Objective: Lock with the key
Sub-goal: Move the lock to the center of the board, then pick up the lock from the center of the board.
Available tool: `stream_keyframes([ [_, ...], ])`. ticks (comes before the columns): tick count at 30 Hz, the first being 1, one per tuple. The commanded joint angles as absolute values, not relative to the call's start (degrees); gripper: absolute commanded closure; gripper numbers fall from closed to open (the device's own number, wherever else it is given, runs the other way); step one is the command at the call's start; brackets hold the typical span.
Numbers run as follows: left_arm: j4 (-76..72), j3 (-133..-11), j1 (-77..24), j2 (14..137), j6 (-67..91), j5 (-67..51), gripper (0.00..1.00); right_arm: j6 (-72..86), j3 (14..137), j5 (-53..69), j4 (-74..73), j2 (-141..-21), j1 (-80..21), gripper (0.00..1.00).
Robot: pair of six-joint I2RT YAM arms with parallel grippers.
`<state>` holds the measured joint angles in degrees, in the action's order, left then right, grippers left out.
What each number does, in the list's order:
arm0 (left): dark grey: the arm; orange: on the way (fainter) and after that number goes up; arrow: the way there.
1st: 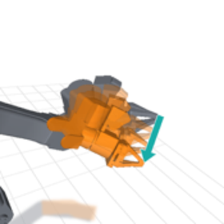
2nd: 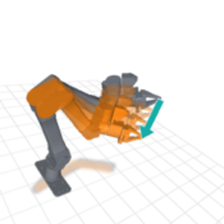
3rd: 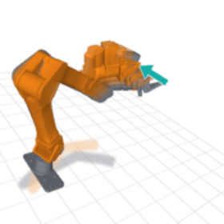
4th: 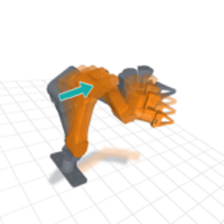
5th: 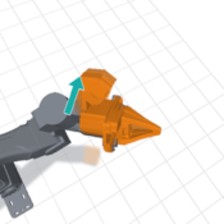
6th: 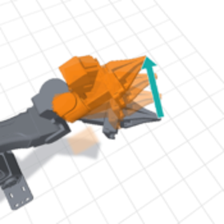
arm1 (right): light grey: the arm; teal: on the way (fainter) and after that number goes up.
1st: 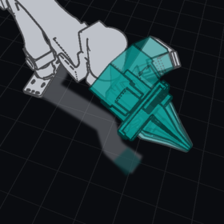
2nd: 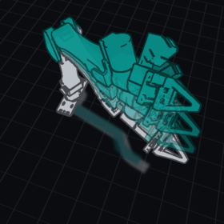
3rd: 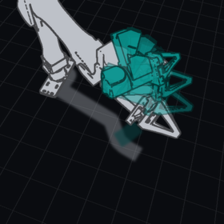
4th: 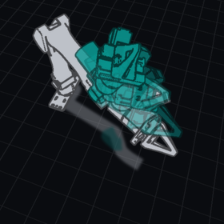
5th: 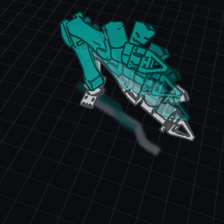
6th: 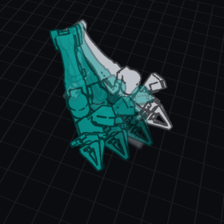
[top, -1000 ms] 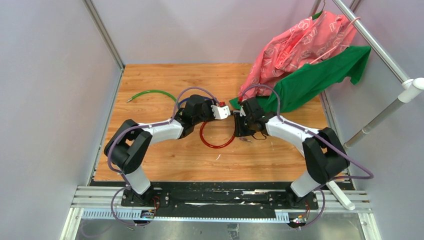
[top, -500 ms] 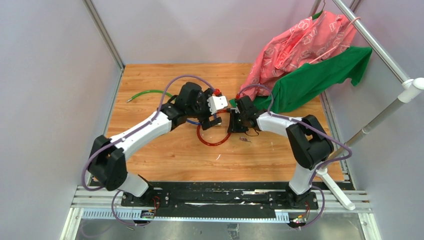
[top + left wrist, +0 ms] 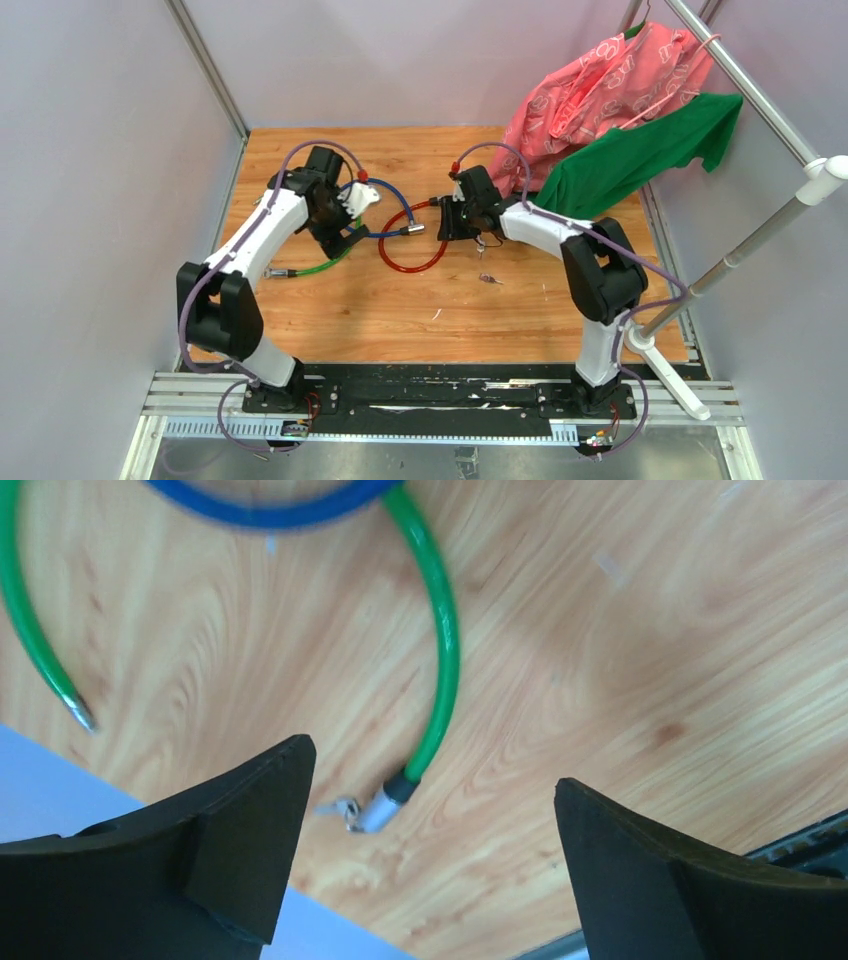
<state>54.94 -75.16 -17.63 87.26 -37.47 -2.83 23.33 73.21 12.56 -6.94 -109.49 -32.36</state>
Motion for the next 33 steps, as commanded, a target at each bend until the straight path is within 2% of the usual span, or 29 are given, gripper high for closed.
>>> stream_keyframes([
  [1, 61.30, -74.22, -10.14, 91.33, -39.14, 0.76, 0.00, 17.19, 71.19, 11.37, -13.50, -99.96, -34.35, 0.60],
  [8, 58.76, -75.42, -7.44, 102.07, -42.01, -1.49, 0.00, 15.47, 64.56, 9.55, -17.49, -88.36, -36.09, 0.56],
  [13, 57.35, -74.59, -7.29, 105.79, -44.69, -1.00, 0.14, 15.66, 62.31, 8.09, -18.89, -83.28, -36.66, 0.55],
  [18, 50.59, -68.50, -7.29, 105.07, -42.79, -1.10, 0.29, 15.68, 61.12, 6.82, -19.41, -81.08, -36.67, 0.54],
  [25, 43.48, -64.50, -7.29, 106.61, -36.65, 2.99, 0.54, 14.98, 61.25, 6.50, -21.00, -80.40, -36.69, 0.54],
  [26, 42.52, -63.70, -7.29, 106.72, -36.04, 3.22, 0.63, 15.14, 61.06, 6.38, -21.01, -80.32, -36.73, 0.54],
  [28, 40.76, -62.43, -7.30, 106.66, -34.64, 3.83, 0.90, 15.22, 60.83, 6.18, -20.93, -80.11, -36.67, 0.54],
  [29, 40.55, -62.07, -7.30, 106.43, -33.66, 3.91, 1.00, 15.24, 60.82, 6.14, -20.96, -80.03, -36.69, 0.54],
  [33, 41.42, -61.66, -7.02, 103.33, -30.42, 3.91, 1.00, 15.53, 60.82, 6.74, -21.39, -79.13, -36.74, 0.54],
])
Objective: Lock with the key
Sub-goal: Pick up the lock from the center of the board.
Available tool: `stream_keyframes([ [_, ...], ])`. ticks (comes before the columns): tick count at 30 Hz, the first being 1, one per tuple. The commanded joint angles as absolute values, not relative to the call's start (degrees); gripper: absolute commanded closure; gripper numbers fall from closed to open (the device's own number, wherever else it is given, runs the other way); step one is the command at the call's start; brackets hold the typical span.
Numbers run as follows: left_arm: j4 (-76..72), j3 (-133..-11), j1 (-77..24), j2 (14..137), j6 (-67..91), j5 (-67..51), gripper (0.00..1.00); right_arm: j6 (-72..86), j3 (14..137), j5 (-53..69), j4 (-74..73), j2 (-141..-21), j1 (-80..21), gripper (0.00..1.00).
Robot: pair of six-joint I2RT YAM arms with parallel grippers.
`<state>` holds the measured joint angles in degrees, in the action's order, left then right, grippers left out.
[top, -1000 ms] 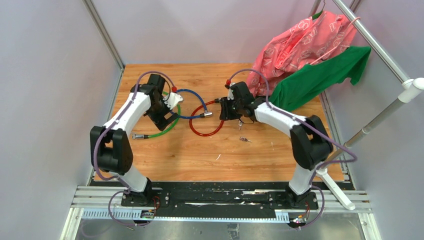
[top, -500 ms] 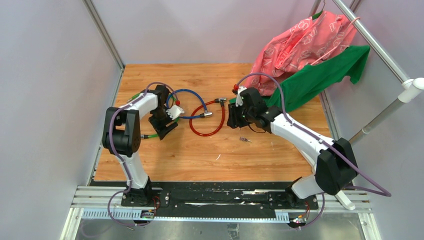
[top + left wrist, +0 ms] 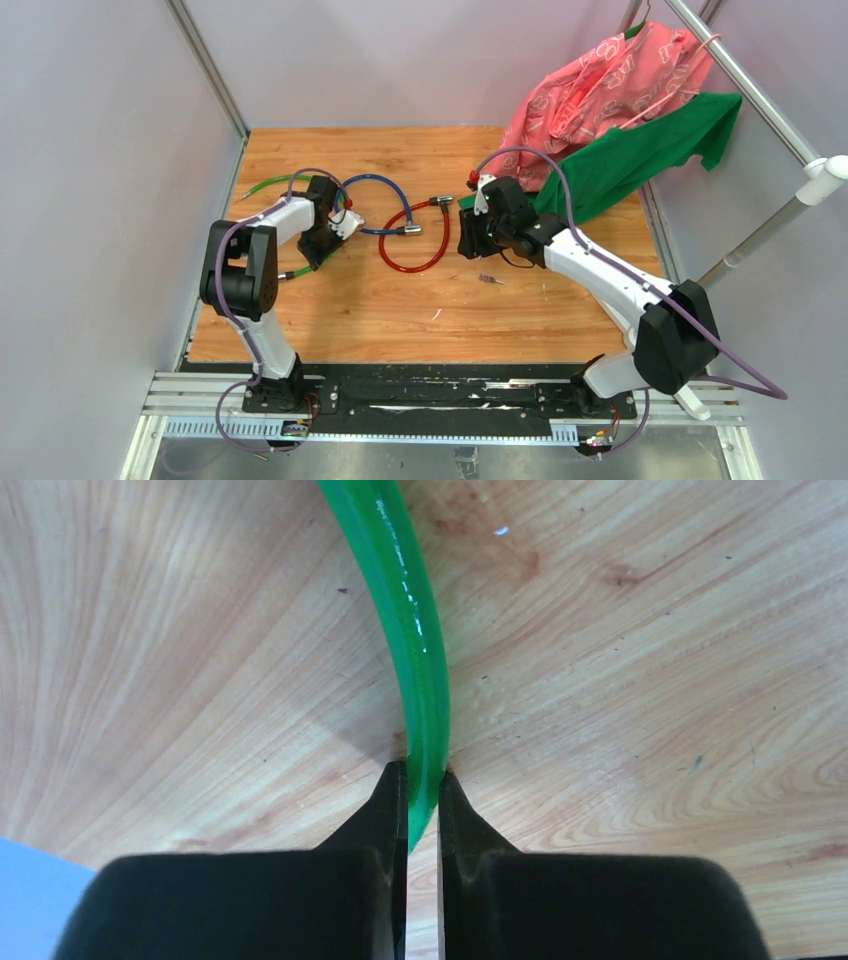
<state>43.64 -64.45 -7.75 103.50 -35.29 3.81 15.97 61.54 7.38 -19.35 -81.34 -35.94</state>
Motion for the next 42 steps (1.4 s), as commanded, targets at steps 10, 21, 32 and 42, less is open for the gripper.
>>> stream_keyframes([
  [10, 50.40, -66.04, -0.86, 89.31, -23.12, -11.40, 1.00, 16.05, 60.84, 7.44, -22.01, -74.42, -37.91, 0.54],
  [21, 54.63, -66.22, -0.70, 73.14, -22.53, -16.35, 1.00, 14.25, 62.58, 6.73, -18.97, -71.89, -45.67, 0.54],
  [32, 66.40, -66.79, -1.21, 70.53, -34.74, -31.42, 1.00, -22.93, 51.80, 36.28, 19.34, -71.02, -52.33, 0.41],
  [42, 71.41, -68.38, -2.73, 70.11, -36.37, -35.13, 1.00, -66.64, 70.76, 44.15, 10.76, -93.60, -52.91, 0.31],
])
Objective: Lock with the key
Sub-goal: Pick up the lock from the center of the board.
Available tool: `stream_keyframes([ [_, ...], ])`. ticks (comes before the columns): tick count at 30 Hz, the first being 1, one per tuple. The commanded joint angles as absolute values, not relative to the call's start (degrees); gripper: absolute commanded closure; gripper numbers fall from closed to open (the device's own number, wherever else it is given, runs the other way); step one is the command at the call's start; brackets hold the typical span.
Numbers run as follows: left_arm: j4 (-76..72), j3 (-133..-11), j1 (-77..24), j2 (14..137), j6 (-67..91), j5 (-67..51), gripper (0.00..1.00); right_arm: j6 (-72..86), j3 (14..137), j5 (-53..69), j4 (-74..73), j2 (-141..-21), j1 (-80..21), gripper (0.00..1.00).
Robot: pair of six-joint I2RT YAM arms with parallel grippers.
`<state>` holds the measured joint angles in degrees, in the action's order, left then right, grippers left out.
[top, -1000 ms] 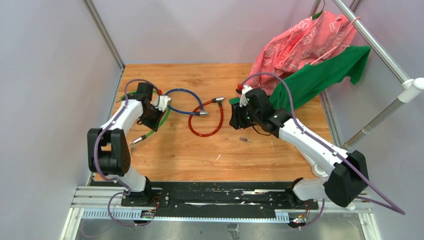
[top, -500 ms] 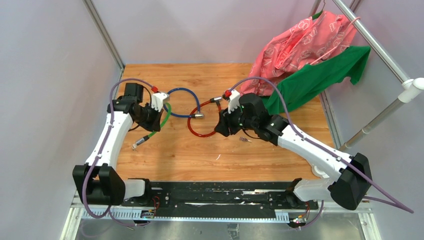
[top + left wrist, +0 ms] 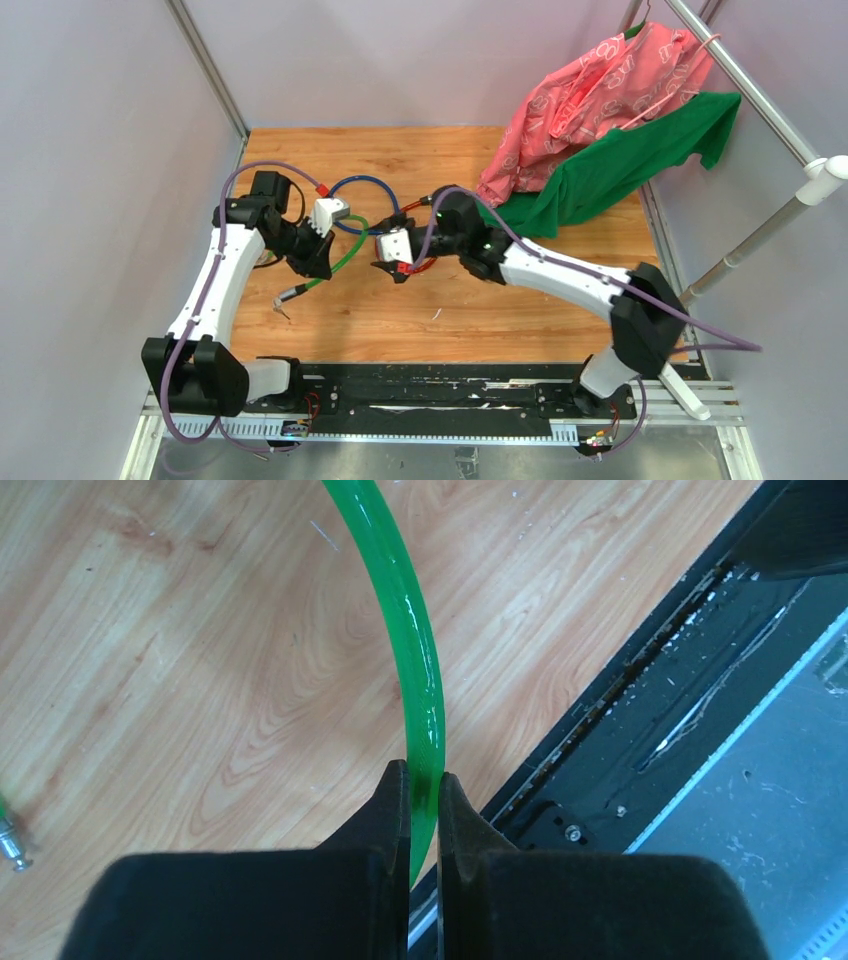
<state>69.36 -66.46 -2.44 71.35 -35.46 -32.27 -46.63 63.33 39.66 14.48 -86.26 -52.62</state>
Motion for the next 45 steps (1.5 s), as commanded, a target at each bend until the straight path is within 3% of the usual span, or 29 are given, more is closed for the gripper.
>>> stream_keyframes([
  [1, 71.37, -68.40, -2.76, 69.98, -36.11, -35.08, 1.00, -68.38, 72.62, 44.99, 8.87, -95.34, -52.98, 0.31],
  [8, 71.75, -68.66, -2.78, 69.74, -35.51, -35.30, 1.00, -79.98, 81.83, 44.23, -5.80, -104.23, -54.53, 0.31],
  [19, 72.47, -68.97, -2.75, 70.37, -35.41, -35.60, 1.00, -78.10, 83.78, 36.26, 5.85, -112.07, -56.34, 0.38],
  [21, 72.68, -69.16, -2.73, 70.60, -35.63, -35.39, 1.00, -76.90, 84.53, 34.35, 8.41, -113.45, -56.91, 0.45],
  [23, 72.79, -69.38, -2.76, 70.83, -35.46, -35.32, 1.00, -75.87, 84.50, 32.55, 11.62, -114.35, -57.32, 0.57],
  [27, 73.07, -70.56, -2.73, 71.21, -35.17, -35.77, 0.99, -72.22, 83.90, 29.92, 14.36, -113.88, -57.71, 0.92],
  [28, 73.03, -71.21, -2.75, 71.46, -34.71, -35.59, 0.81, -70.66, 84.13, 29.04, 14.23, -113.56, -57.66, 0.99],
  [30, 73.05, -73.12, -2.73, 72.04, -33.26, -34.20, 0.44, -65.97, 84.55, 26.96, 14.68, -112.92, -57.59, 1.00],
  [31, 72.97, -74.52, -2.75, 72.20, -32.69, -33.44, 0.31, -63.13, 85.00, 26.13, 14.80, -112.61, -57.50, 1.00],
  [33, 73.00, -78.43, -2.64, 72.53, -30.97, -31.62, 0.19, -55.92, 85.84, 24.09, 16.42, -112.10, -57.39, 1.00],
  [45, 70.97, -107.41, -0.67, 70.92, -17.80, -16.28, 0.04, -11.70, 91.56, 12.79, 13.89, -109.63, -52.66, 1.00],
])
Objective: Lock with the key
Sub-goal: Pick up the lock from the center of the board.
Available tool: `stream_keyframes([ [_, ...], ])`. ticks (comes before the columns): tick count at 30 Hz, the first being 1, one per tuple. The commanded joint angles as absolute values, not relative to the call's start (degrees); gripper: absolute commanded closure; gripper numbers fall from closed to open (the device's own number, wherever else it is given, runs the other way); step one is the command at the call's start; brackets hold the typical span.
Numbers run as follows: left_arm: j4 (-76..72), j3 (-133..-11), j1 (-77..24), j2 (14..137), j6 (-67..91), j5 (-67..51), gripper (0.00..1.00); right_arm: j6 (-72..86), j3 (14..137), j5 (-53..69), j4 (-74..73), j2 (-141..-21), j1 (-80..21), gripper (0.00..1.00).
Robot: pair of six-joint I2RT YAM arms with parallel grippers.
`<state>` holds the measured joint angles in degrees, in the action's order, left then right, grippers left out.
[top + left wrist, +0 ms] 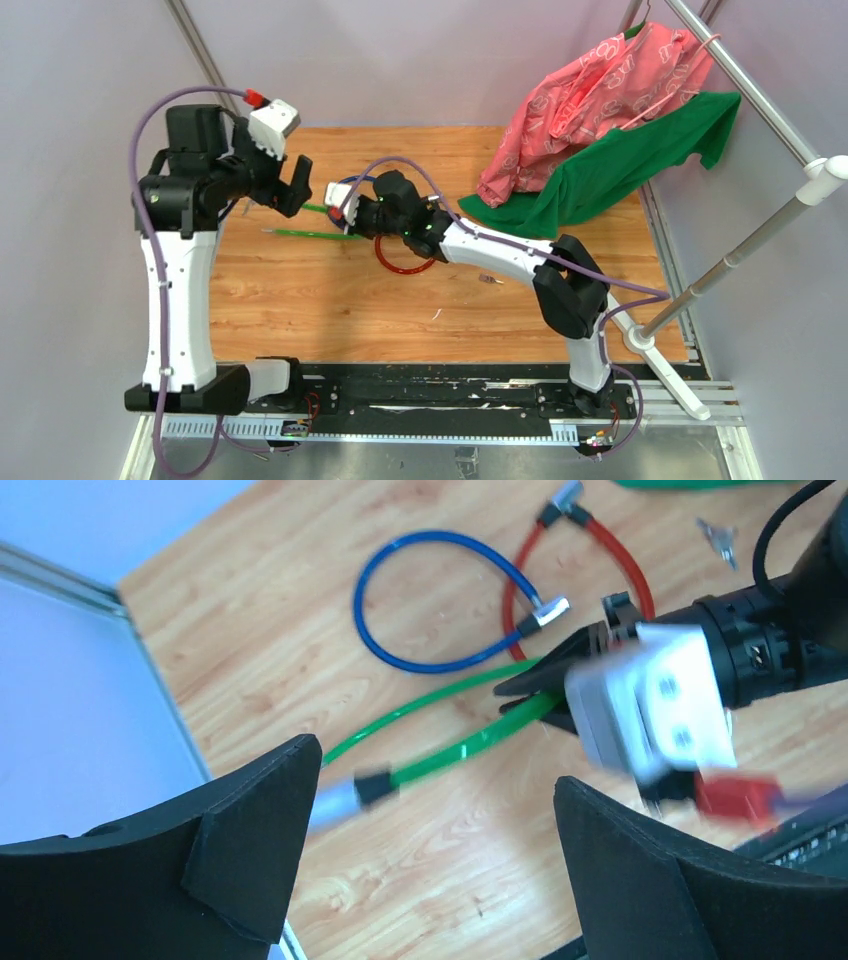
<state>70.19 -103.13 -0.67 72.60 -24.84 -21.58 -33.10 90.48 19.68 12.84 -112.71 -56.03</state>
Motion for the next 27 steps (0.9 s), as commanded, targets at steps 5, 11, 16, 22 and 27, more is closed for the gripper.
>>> stream_keyframes([
  [5, 66.85, -108.59, -0.38, 70.66, -13.79, -6.88, 0.03, 4.42, 89.96, 8.57, 14.31, -107.18, -50.22, 1.00],
  [11, 63.50, -103.33, -0.18, 69.46, -11.91, -0.50, 0.00, 6.71, 84.60, 5.21, 18.20, -101.71, -49.75, 1.00],
  [16, 58.06, -93.30, 4.74, 69.91, -10.01, -1.05, 0.00, 7.85, 81.26, 3.37, 21.37, -96.61, -49.21, 1.00],
  [22, 54.97, -88.60, 14.61, 73.65, -4.88, -12.04, 0.00, 8.33, 80.23, -1.47, 24.01, -90.44, -48.87, 1.00],
  [27, 53.99, -86.43, 14.67, 76.15, -1.17, -21.97, 0.07, 6.53, 80.68, -3.45, 24.65, -85.96, -48.87, 1.00],
])
